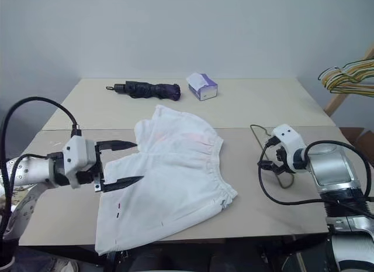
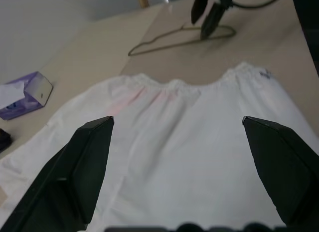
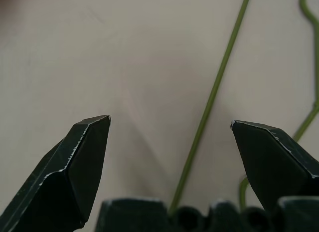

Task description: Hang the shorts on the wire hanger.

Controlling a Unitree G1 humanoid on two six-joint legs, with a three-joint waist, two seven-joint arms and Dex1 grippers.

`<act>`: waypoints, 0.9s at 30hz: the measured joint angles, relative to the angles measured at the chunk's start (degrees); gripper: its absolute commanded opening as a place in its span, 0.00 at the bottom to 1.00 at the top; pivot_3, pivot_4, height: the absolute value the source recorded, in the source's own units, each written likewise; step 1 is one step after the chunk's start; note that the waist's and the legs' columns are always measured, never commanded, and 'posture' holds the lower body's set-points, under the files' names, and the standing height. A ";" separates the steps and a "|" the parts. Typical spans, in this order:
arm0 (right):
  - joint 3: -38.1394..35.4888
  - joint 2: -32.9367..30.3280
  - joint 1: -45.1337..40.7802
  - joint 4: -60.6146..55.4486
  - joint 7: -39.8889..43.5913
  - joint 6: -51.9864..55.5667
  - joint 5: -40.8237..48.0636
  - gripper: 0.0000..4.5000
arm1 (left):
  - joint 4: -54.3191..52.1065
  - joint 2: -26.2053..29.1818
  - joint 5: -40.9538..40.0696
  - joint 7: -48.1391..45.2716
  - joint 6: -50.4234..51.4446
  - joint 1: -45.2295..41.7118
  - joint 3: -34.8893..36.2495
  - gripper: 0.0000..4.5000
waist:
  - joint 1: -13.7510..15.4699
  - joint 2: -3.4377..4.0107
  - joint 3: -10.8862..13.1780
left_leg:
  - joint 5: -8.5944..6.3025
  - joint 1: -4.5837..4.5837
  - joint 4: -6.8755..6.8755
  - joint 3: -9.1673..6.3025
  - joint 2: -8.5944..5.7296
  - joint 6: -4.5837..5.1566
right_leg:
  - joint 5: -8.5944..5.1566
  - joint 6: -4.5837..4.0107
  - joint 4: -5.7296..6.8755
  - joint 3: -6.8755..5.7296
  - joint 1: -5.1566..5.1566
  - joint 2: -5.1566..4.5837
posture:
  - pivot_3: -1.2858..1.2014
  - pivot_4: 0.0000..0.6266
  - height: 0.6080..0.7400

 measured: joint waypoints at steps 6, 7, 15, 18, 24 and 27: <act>2.31 0.72 -2.33 6.54 2.08 -0.15 0.59 1.00 | -2.04 -0.89 -3.29 0.60 1.31 -0.92 -0.08 0.99 | -0.13 0.04 -0.02 | 0.00 0.01 0.02 0.00 -0.01 0.00 | 0.00 0.01 0.00 0.02 0.01 0.01 | 0.54 0.00 1.00; 2.34 1.03 -3.16 8.33 1.79 -0.14 0.56 1.00 | -2.22 -0.89 -3.28 0.62 1.27 -0.92 -0.24 0.99 | -0.12 0.04 -0.02 | 0.00 0.02 0.05 0.00 -0.01 0.01 | 0.01 0.02 -0.01 0.02 0.04 0.01 | 0.54 0.00 1.00; 2.25 2.26 -5.93 16.63 0.49 -1.40 0.66 1.00 | -2.25 -0.99 -3.15 1.60 1.24 -1.31 -1.01 0.99 | -0.05 0.06 -0.03 | -0.02 0.03 0.11 -0.02 -0.01 0.04 | 0.02 0.04 -0.05 0.01 0.11 0.01 | 0.54 0.00 1.00; 2.16 2.28 -6.85 18.58 2.04 -0.76 1.22 1.00 | -2.25 -0.92 -3.17 1.35 1.21 -1.50 -1.13 0.99 | -0.06 0.07 -0.04 | -0.04 0.17 0.13 -0.04 0.00 0.05 | 0.02 0.04 -0.08 -0.02 0.31 0.02 | 0.54 0.00 1.00; 2.80 2.00 -7.66 21.09 2.60 -0.76 0.92 0.57 | -2.25 -0.99 -3.21 1.03 1.16 -2.21 -1.79 1.00 | -0.15 0.07 -0.07 | -0.07 0.45 0.13 -0.05 0.01 0.08 | 0.01 0.04 -0.16 -0.05 0.66 0.01 | 0.54 0.00 1.00; 3.33 1.77 -7.53 20.85 2.39 -1.25 -0.05 0.33 | -2.25 -1.36 -2.95 1.07 1.04 -2.33 -2.84 1.00 | -0.19 0.08 -0.10 | -0.08 0.46 0.13 -0.05 0.01 0.08 | 0.01 0.05 -0.17 -0.05 0.66 0.01 | 0.53 0.00 1.00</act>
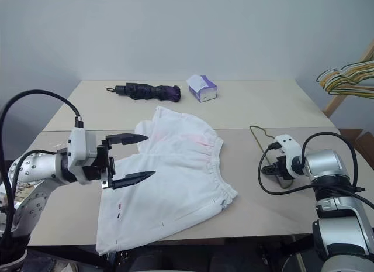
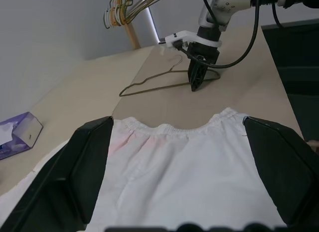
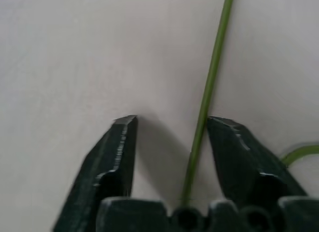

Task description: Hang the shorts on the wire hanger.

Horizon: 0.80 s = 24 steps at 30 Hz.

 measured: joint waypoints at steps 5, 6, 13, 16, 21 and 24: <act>0.66 -0.40 0.91 -1.70 -1.07 -0.50 -0.66 0.00 | 0.13 -0.47 1.42 0.57 -0.31 -1.22 -0.83 1.00 | -0.07 -0.01 -0.02 | 0.00 0.00 0.01 -0.01 0.00 0.00 | 0.00 0.00 0.00 0.00 0.01 0.00 | 0.54 0.00 1.00; 0.70 -0.34 1.21 -2.42 -1.15 -0.51 -0.57 0.00 | 0.19 -0.62 2.08 0.99 -0.34 -1.80 -1.08 1.00 | -0.06 0.00 -0.03 | 0.00 0.00 0.01 -0.01 0.00 0.00 | 0.00 0.00 0.00 0.00 0.02 0.00 | 0.54 0.00 1.00; -2.25 1.57 4.15 -16.00 -8.22 2.11 -0.02 0.00 | 3.74 -8.26 5.19 12.32 6.59 -6.89 -5.76 1.00 | -0.01 0.26 -0.07 | -0.02 -0.15 0.05 -0.02 -0.04 0.03 | 0.03 0.08 0.01 0.07 -0.14 -0.02 | 0.53 0.00 1.00; -5.75 1.71 5.53 -29.17 -10.01 2.97 1.61 0.00 | 5.47 -15.04 2.55 19.55 14.67 -9.26 -6.30 1.00 | 0.21 0.29 -0.06 | -0.02 -0.28 0.07 -0.14 -0.03 0.04 | 0.03 0.09 0.02 0.04 -0.24 0.01 | 0.53 0.00 1.00; -7.45 6.11 9.87 -48.48 -12.53 -8.63 2.56 0.00 | 6.59 -26.53 -4.93 31.38 25.88 -14.17 -4.73 1.00 | 0.45 0.25 -0.08 | -0.05 -0.39 0.25 -0.42 -0.09 0.08 | 0.06 0.16 -0.01 -0.07 -0.17 0.00 | 0.52 0.00 1.00; -7.56 9.38 11.71 -53.50 -13.84 -15.17 3.34 0.00 | 7.42 -34.46 -10.53 38.04 27.82 -16.41 -0.19 1.00 | 0.45 0.23 -0.07 | -0.06 -0.41 0.33 -0.60 -0.11 0.09 | 0.08 0.20 -0.04 -0.09 -0.12 -0.03 | 0.52 0.00 1.00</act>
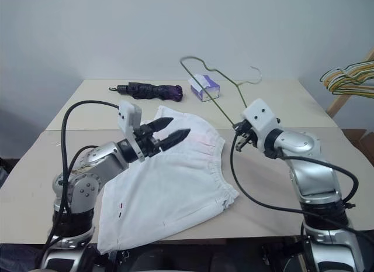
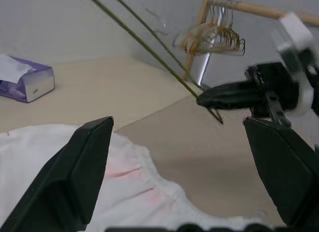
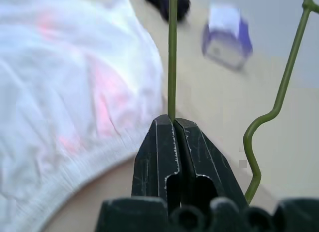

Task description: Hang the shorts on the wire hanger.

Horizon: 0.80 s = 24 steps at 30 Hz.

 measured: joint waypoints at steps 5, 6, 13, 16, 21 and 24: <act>1.73 3.82 1.45 -4.14 -2.01 -6.82 0.03 0.00 | 2.30 -6.02 -7.10 7.58 -0.40 -4.91 6.27 1.00 | -0.30 0.00 0.00 | 0.00 0.10 -0.02 -0.18 -0.05 0.00 | 0.01 -0.01 -0.02 0.00 0.11 0.01 | 0.52 0.00 1.00; 2.09 4.26 2.01 -4.51 -2.27 -7.84 -0.03 0.00 | 3.13 -6.55 -8.19 8.66 -0.61 -5.51 7.51 1.00 | -0.35 0.00 0.00 | 0.00 0.11 -0.02 -0.17 -0.05 0.00 | 0.00 -0.01 -0.02 0.00 0.13 0.01 | 0.52 0.00 1.00; 4.55 6.25 3.87 -5.48 -2.46 -9.71 0.04 0.00 | 5.66 -6.97 -15.00 12.25 -1.88 -6.88 12.33 0.87 | -0.54 0.00 0.00 | 0.00 0.09 -0.01 -0.16 -0.06 0.00 | 0.01 -0.01 -0.06 -0.03 0.14 0.01 | 0.52 0.00 1.00; 5.30 6.52 3.86 -5.41 -2.54 -10.20 -0.06 0.00 | 5.66 -7.31 -19.37 13.35 -2.20 -6.91 13.37 0.66 | -0.46 0.00 0.00 | 0.00 0.08 -0.01 -0.15 -0.06 0.00 | 0.01 -0.02 -0.06 -0.05 0.14 0.01 | 0.52 0.00 1.00; 6.26 6.47 3.92 -5.23 -2.54 -12.35 -1.12 0.00 | 6.05 -7.30 -21.28 15.64 -3.00 -6.93 13.20 0.28 | -0.43 0.00 0.00 | 0.00 0.10 -0.01 -0.07 -0.07 -0.01 | 0.01 -0.03 -0.07 -0.06 0.16 0.01 | 0.52 0.00 1.00; 6.98 6.10 4.51 -4.91 -3.35 -15.56 -3.68 0.00 | 6.58 -6.74 -21.23 16.05 -3.06 -6.93 12.72 0.07 | -0.43 -0.01 0.00 | 0.01 0.08 -0.02 0.00 -0.08 -0.01 | 0.01 -0.03 -0.10 -0.08 0.16 0.01 | 0.52 0.00 1.00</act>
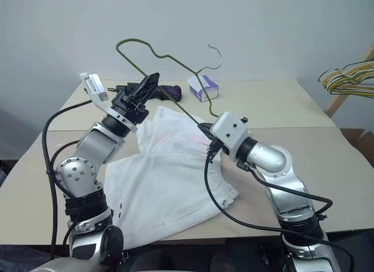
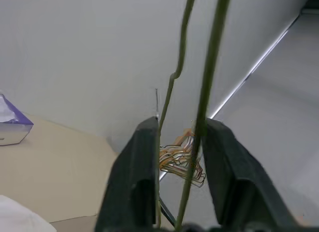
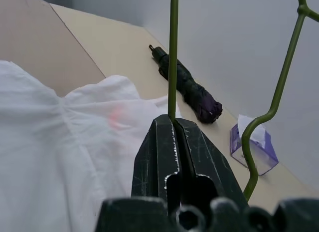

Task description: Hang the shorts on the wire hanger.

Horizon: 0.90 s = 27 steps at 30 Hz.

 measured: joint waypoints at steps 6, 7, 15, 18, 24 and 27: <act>1.80 -0.13 1.18 2.21 -2.75 -6.58 -5.60 0.00 | 0.75 1.37 0.03 -0.12 -0.40 0.00 -1.28 0.00 | -0.12 0.00 0.00 | 0.01 0.01 0.00 0.04 0.00 -0.02 | 0.00 0.00 0.00 0.00 0.00 0.00 | 0.52 0.00 1.00; 1.91 -0.13 1.19 2.37 -2.87 -7.10 -6.37 0.00 | 0.76 1.76 0.54 -0.40 -1.01 0.00 -1.89 0.00 | -0.18 0.00 0.00 | 0.01 0.00 -0.01 0.04 0.00 -0.02 | 0.00 0.00 0.00 0.00 0.00 0.00 | 0.52 0.00 1.00; 3.36 -1.04 1.32 3.43 -3.17 -11.75 -10.97 0.59 | 0.73 4.98 6.60 -5.81 -5.23 0.08 -5.94 0.00 | -0.60 0.00 0.00 | 0.01 0.01 -0.02 0.09 0.00 -0.03 | 0.00 -0.01 -0.02 0.00 0.00 0.00 | 0.52 0.00 1.00; 0.64 -2.71 2.96 3.25 -1.71 -12.30 -8.96 0.82 | 0.75 8.16 9.28 -9.56 -6.46 0.06 -6.94 0.00 | -0.70 -0.01 0.01 | 0.01 -0.01 -0.03 0.09 0.00 -0.03 | 0.00 -0.01 -0.07 -0.02 0.02 0.00 | 0.52 0.00 1.00; -9.58 -7.71 3.08 2.98 11.26 3.95 13.89 0.97 | 2.80 16.41 8.30 -25.66 -7.38 -0.72 -6.63 0.00 | -1.07 -0.02 0.03 | 0.00 0.02 -0.03 0.09 0.04 -0.01 | 0.00 -0.03 -0.04 -0.02 0.01 -0.01 | 0.52 0.00 1.00; -12.63 -13.35 -0.88 5.71 20.78 16.32 27.80 0.97 | 4.00 22.09 4.14 -38.76 -6.80 -1.08 -5.22 0.00 | -1.70 0.01 0.04 | -0.01 0.10 -0.11 0.14 0.08 0.01 | -0.01 -0.06 -0.07 0.00 0.02 0.00 | 0.52 0.00 1.00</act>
